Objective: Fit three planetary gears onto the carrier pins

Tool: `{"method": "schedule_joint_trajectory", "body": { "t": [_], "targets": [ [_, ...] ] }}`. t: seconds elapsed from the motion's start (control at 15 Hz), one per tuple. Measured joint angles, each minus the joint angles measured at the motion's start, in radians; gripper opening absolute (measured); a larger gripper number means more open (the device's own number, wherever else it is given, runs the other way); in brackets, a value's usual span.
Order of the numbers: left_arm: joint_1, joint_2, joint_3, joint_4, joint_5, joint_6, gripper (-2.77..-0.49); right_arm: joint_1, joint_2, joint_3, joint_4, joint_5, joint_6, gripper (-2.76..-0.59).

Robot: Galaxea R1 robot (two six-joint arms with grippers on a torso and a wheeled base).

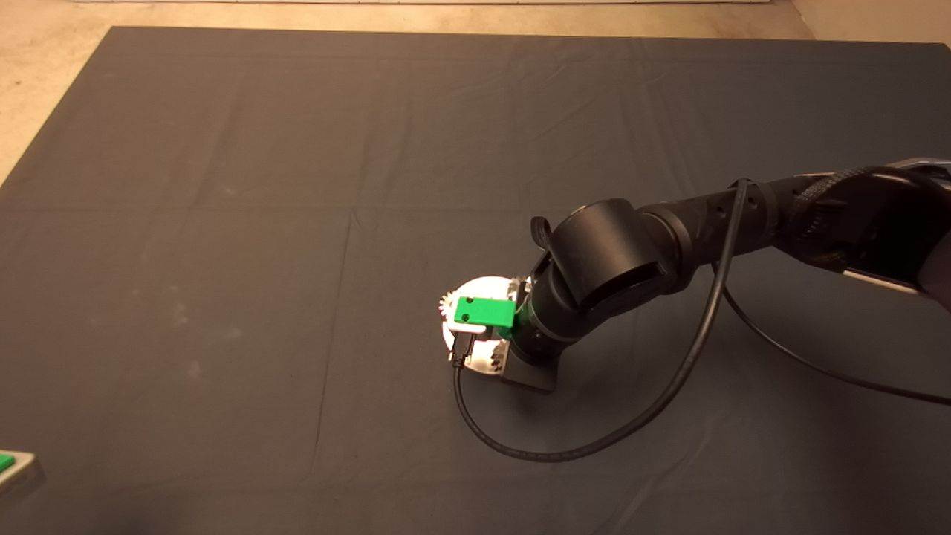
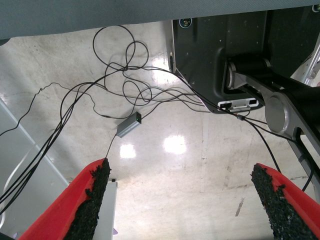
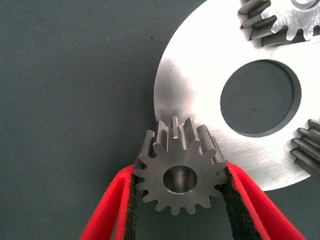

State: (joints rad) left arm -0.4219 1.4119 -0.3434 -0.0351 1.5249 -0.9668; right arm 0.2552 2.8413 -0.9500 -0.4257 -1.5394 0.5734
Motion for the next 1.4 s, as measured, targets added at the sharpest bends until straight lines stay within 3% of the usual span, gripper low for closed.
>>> {"method": "schedule_joint_trajectory", "body": {
  "t": [0.53,1.4],
  "targets": [
    [0.0,-0.001,0.0,0.0,0.0,0.001,-1.24,-0.001,-0.017,0.008,0.0,0.013,0.0,-2.32],
    [0.0,-0.003,0.0,-0.004,0.0,0.001,-1.24,0.0,-0.024,0.009,0.0,0.012,-0.002,-2.32]
  ]
}}
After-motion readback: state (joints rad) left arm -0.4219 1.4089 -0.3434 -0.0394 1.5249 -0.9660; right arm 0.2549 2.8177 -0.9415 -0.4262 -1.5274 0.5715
